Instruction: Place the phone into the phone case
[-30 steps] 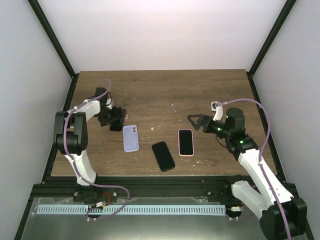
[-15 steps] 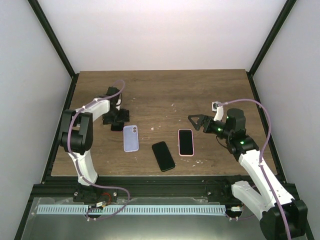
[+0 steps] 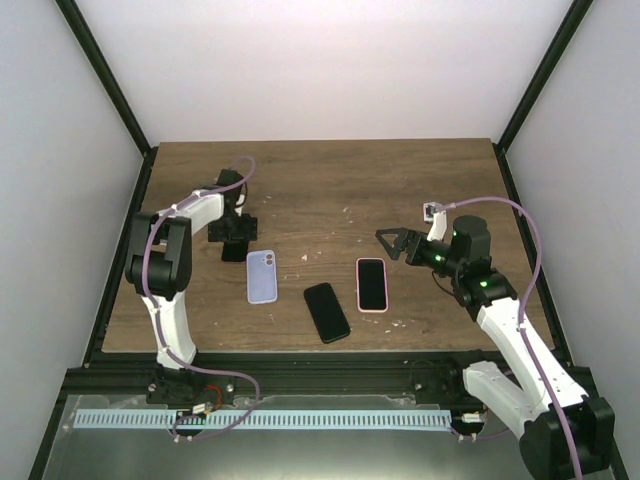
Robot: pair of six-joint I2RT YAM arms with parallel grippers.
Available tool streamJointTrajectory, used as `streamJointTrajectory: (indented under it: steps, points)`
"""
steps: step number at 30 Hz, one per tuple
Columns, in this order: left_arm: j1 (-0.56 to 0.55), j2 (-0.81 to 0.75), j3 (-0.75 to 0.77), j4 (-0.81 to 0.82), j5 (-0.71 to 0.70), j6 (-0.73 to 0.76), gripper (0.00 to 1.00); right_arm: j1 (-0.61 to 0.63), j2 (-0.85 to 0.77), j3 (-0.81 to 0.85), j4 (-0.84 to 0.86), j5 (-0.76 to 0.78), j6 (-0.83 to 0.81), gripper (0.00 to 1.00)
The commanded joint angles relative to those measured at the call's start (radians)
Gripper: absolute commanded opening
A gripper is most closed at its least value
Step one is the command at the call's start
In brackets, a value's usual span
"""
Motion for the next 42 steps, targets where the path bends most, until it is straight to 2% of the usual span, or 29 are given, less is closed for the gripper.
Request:
streamJointTrajectory:
  steps: [1, 10, 25, 35, 42]
  points:
    - [-0.004, 0.031, 0.018, -0.023, -0.002, 0.016, 0.87, -0.006, -0.002, 0.044, 0.000, 0.008, -0.005, 1.00]
    - [-0.004, 0.009, 0.028, -0.074, 0.033, -0.005, 0.71, -0.006, -0.009, 0.025, 0.019, -0.011, 0.036, 1.00]
    - [-0.004, -0.135, -0.001, -0.137, 0.075, -0.053, 0.62, -0.005, -0.047, -0.003, 0.033, -0.065, 0.070, 1.00]
    - [-0.012, -0.294, -0.136, -0.089, 0.285, -0.116, 0.60, -0.006, -0.055, -0.013, 0.047, -0.080, 0.090, 1.00]
    - [-0.055, -0.410, -0.261, -0.023, 0.394, -0.193, 0.59, -0.005, -0.058, -0.025, 0.057, -0.084, 0.102, 1.00]
